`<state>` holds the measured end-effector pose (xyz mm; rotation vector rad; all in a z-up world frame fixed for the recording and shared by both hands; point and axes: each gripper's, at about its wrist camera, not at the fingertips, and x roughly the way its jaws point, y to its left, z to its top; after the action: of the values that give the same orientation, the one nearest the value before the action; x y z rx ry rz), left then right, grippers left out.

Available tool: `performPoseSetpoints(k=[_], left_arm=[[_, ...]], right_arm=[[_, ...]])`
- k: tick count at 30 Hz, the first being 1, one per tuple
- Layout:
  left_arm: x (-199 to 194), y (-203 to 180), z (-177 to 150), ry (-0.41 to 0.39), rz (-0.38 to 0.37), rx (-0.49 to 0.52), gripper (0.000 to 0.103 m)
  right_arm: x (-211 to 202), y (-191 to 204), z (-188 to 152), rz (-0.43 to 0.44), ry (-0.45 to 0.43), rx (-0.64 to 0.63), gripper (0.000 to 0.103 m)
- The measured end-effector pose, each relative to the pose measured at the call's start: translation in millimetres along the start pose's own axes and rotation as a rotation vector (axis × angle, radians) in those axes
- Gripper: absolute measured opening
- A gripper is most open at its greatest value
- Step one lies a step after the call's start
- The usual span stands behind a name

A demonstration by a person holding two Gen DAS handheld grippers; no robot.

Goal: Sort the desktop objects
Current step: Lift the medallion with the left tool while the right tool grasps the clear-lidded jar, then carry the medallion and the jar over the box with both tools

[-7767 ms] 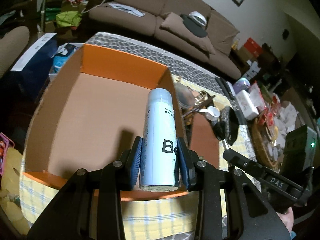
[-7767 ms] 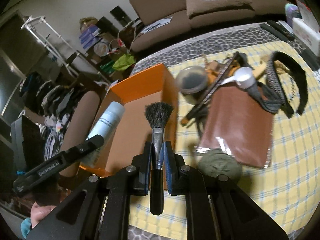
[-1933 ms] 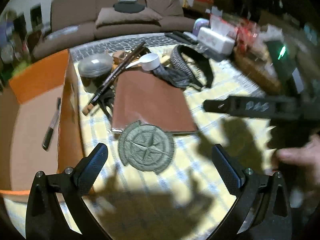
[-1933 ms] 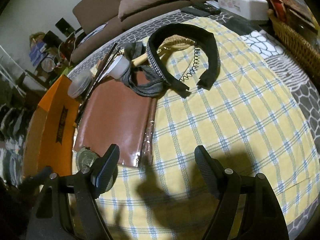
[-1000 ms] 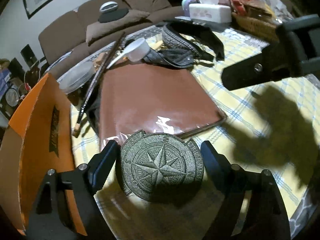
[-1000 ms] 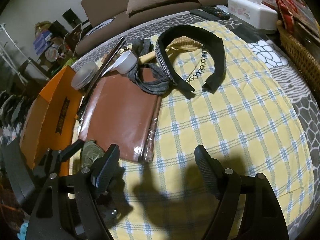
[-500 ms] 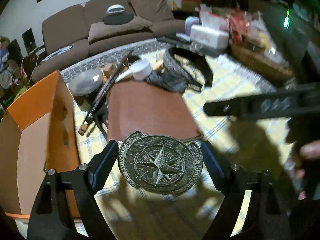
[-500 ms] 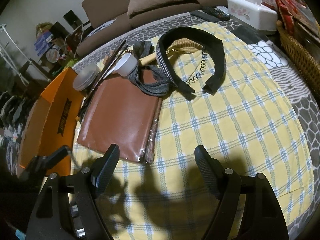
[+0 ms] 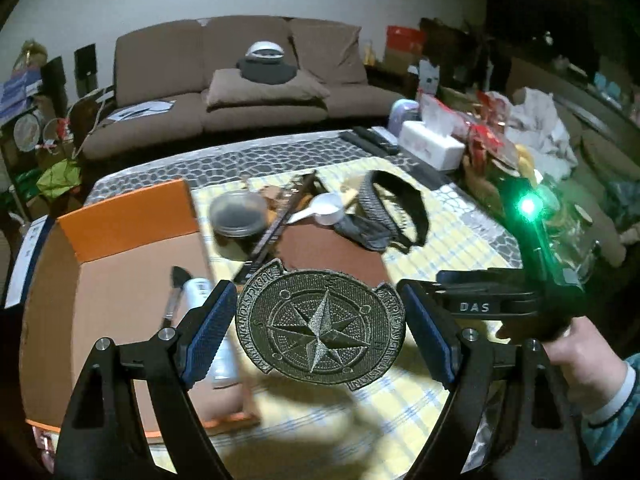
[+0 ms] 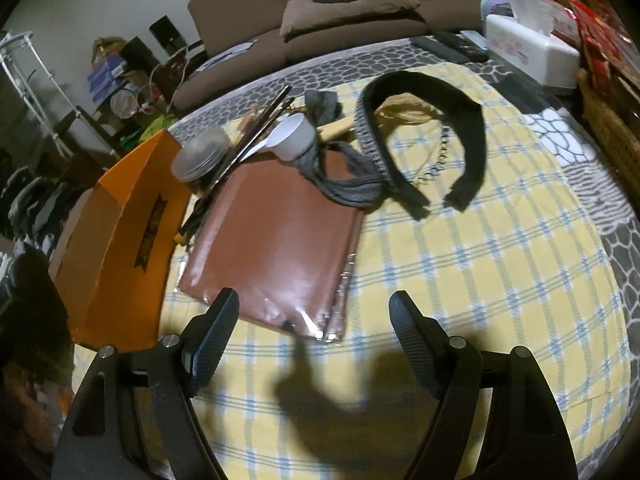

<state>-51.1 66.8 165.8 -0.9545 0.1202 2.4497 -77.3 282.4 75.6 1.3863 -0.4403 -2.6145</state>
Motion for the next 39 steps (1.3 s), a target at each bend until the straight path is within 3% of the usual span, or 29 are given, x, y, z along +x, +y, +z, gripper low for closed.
performPoseSetpoints(k=[11, 24, 33, 39], left_arm=[[-13, 67, 1, -0.031, 0.05, -0.116, 0.082], [-11, 129, -10, -0.044, 0.094, -0.216, 0.082], [-16, 176, -22, -0.028, 0.071, -0.339, 0.082], [-19, 186, -23, -0.031, 0.058, -0.36, 0.082]], right_arm=[[11, 44, 49, -0.018, -0.033, -0.12, 0.079], [88, 134, 120, -0.025, -0.009, -0.419, 0.083], [140, 155, 121, 0.022, 0.093, -0.645, 0.085], [156, 153, 128, 0.041, 0.119, -0.687, 0.085]])
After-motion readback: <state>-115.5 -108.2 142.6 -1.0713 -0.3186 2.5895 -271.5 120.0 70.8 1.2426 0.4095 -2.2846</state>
